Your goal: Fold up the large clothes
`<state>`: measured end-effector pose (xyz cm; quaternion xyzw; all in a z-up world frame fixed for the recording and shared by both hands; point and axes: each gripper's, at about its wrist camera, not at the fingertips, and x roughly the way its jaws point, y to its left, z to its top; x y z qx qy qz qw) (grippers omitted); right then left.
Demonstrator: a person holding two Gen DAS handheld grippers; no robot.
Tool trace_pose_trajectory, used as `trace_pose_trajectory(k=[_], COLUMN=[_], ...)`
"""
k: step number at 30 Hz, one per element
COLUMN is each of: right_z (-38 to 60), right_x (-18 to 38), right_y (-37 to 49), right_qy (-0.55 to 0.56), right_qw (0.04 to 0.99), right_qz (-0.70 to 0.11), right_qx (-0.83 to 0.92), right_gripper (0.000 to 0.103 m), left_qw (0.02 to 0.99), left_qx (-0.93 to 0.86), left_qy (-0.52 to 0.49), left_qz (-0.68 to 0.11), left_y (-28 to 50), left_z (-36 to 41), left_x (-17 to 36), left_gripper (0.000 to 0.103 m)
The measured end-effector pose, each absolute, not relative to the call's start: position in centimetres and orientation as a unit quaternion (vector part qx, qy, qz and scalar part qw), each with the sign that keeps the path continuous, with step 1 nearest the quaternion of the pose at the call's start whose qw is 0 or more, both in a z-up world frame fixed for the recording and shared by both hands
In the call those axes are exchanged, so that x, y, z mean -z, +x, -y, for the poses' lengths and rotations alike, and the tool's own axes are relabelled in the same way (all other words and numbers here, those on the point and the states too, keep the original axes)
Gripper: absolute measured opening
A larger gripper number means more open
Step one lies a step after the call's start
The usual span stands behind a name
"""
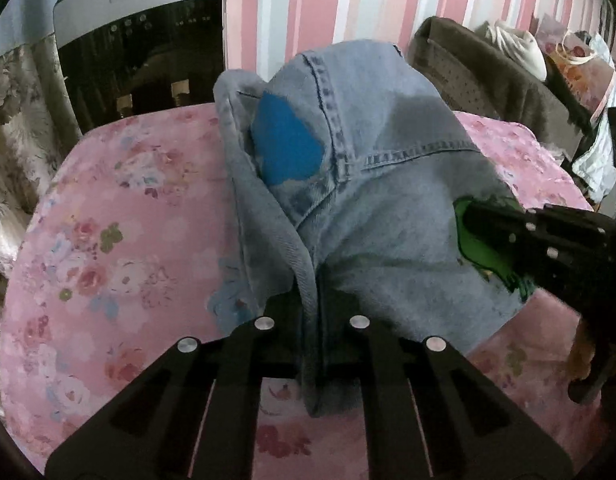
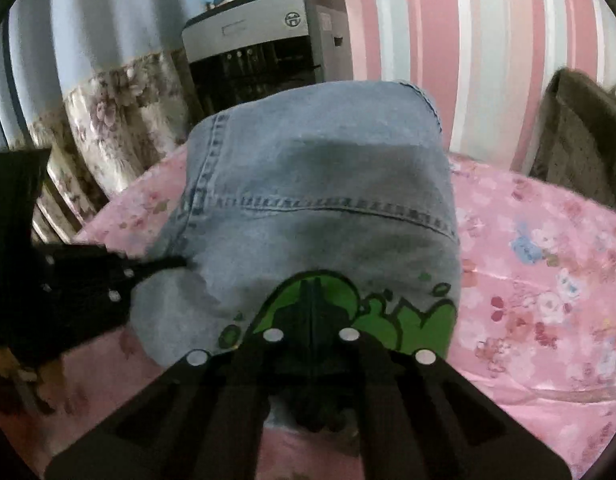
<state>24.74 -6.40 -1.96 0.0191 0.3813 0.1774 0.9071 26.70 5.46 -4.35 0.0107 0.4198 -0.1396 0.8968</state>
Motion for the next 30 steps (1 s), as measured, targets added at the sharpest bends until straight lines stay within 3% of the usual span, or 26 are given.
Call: trace_pose_trajectory(k=[7, 9, 10, 11, 12, 13, 15, 21, 27, 30], right_z=[6.9, 7.7, 8.1, 8.6, 9.4, 9.9, 11.1, 13.3, 14.0, 13.7], right_x=[1.5, 0.9, 0.5, 0.2, -0.3, -0.6, -1.1, -0.2, 2.4, 3.4], right_y=[24.4, 23.6, 23.3, 23.0, 22.6, 22.3, 21.9, 21.8, 22.0, 22.2], right_qy=[0.012, 0.02, 0.027, 0.034, 0.045, 0.052, 0.06, 0.08, 0.118, 0.127], right_qw=[0.909, 0.913, 0.916, 0.918, 0.92, 0.922, 0.924, 0.925, 0.915, 0.912], right_qz=[-0.368, -0.36, -0.355, -0.349, -0.344, -0.341, -0.338, -0.35, -0.368, -0.369], right_qx=[-0.193, -0.189, -0.186, -0.184, -0.182, -0.178, -0.166, -0.127, -0.117, -0.124], right_gripper=[0.001, 0.003, 0.006, 0.01, 0.024, 0.039, 0.048, 0.072, 0.08, 0.086], left_qw=[0.897, 0.902, 0.905, 0.908, 0.912, 0.914, 0.916, 0.913, 0.907, 0.904], left_qx=[0.146, 0.137, 0.134, 0.126, 0.114, 0.112, 0.11, 0.104, 0.093, 0.105], left_qy=[-0.003, -0.012, -0.014, -0.015, -0.015, -0.016, -0.018, -0.024, -0.006, -0.016], left_qz=[-0.417, -0.409, -0.405, -0.4, -0.394, -0.39, -0.386, -0.395, -0.411, -0.415], left_y=[27.0, 26.6, 26.4, 26.2, 25.9, 25.6, 25.3, 25.7, 26.4, 26.7], left_z=[-5.7, -6.0, -6.3, -6.5, -6.6, -6.8, -7.0, -7.1, -7.4, -7.8], left_x=[4.6, 3.9, 3.7, 3.3, 2.9, 2.5, 2.0, 2.6, 4.6, 6.0], left_gripper=[0.011, 0.023, 0.028, 0.043, 0.054, 0.059, 0.071, 0.081, 0.1, 0.1])
